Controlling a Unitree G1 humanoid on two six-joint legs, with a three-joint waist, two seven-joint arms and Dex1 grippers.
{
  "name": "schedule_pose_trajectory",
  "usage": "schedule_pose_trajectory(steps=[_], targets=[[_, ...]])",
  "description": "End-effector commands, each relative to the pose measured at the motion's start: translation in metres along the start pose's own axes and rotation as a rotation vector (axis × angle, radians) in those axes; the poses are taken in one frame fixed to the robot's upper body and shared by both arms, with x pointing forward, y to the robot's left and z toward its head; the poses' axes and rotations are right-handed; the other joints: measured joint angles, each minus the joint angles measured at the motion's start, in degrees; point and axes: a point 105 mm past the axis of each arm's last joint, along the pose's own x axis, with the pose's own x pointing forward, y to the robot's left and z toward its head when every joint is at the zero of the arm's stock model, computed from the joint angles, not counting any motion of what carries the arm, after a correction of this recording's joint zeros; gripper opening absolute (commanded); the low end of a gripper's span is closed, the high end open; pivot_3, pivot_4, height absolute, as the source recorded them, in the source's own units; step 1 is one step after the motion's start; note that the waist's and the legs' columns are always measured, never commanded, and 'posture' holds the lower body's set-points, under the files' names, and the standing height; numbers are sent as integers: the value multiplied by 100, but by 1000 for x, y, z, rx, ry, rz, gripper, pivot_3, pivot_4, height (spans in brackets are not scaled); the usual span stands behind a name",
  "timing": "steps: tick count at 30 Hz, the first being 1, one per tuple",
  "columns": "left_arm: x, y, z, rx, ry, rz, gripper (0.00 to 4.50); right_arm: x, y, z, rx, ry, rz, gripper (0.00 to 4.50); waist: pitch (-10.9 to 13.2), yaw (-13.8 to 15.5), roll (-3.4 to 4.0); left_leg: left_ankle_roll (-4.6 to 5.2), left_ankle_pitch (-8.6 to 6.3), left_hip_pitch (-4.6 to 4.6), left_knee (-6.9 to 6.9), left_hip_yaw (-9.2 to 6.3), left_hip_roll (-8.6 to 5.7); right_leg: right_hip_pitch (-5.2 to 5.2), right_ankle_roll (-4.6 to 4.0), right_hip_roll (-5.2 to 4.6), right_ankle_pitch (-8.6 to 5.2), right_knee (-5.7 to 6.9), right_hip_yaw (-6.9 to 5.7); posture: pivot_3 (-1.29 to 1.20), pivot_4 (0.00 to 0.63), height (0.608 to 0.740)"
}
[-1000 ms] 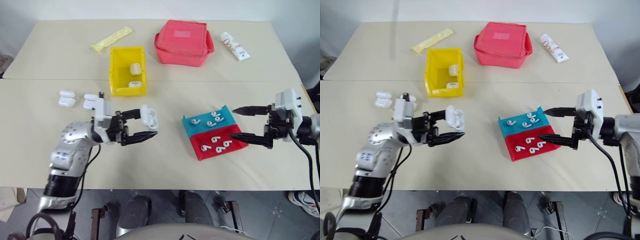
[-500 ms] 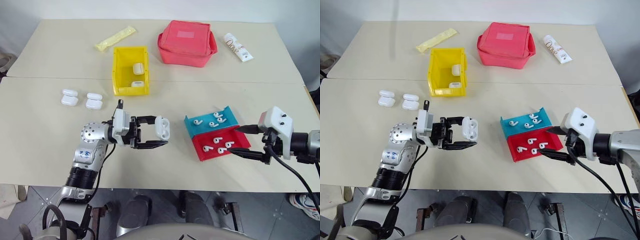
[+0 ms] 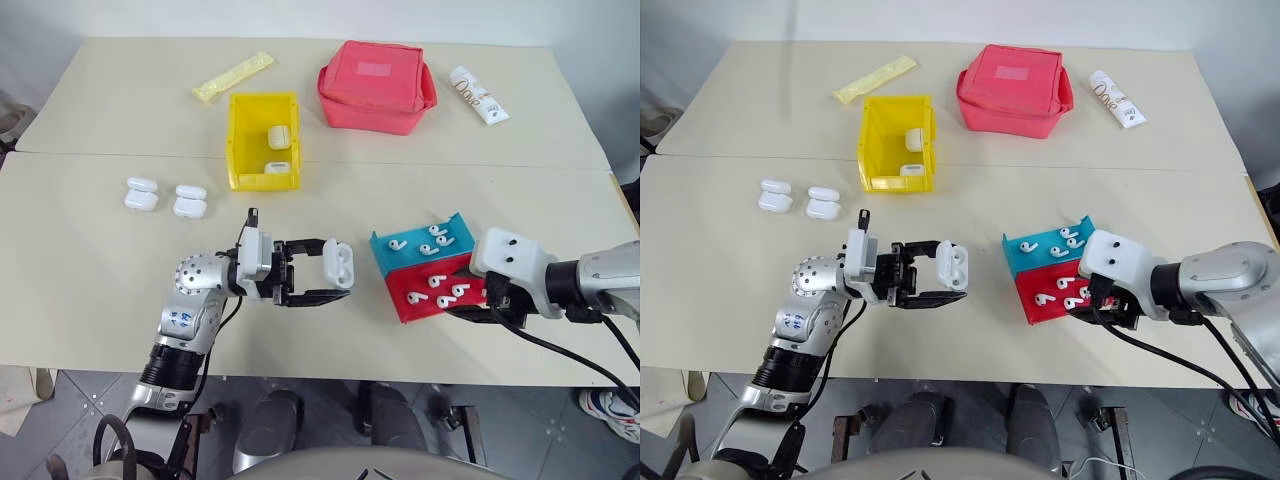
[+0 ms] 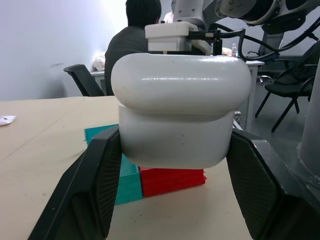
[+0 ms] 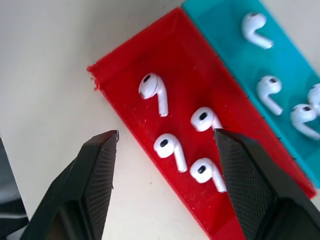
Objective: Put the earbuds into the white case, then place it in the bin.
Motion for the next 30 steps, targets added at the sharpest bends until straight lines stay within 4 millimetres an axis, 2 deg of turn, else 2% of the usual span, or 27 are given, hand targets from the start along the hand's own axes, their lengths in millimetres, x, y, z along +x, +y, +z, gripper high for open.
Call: schedule_pose_trajectory(steps=[1, 6, 9, 24, 30], targets=[[5, -3, 9, 42, -24, -11, 2772, 0, 3, 3, -40, 33, -5, 3133, 0, 5, 0, 0, 0, -1, 0, 0, 0, 0, 0, 0, 0, 0, -1, 0, 150, 740], [6, -5, 8, 41, -26, -19, 2772, 12, 1, 0, -61, 73, -10, 3133, 0, -6, 0, 0, 0, 0, 0, 0, -1, -1, 0, 0, 0, -1, 0, 0, 150, 740], [7, -6, 8, 41, -29, -16, 2772, 15, -3, 3, -75, 82, -25, 2592, 0, -10, 0, 0, 0, 0, -1, 0, 0, -1, 0, 1, 0, 0, 0, 0, 150, 740], [9, -5, 7, 42, -30, -2, 2772, 21, 2, -1, -107, 167, 5, 2592, 0, -4, 0, 0, 0, -1, -1, 0, -1, -2, 0, 1, 0, -1, -1, 0, 150, 740], [10, -8, 8, 37, -40, -8, 2772, 28, -2, -8, -114, 201, -15, 2592, 0, -9, 0, 0, 0, -1, -2, 0, 0, -3, 0, 2, 0, -2, -1, 0, 150, 740]])
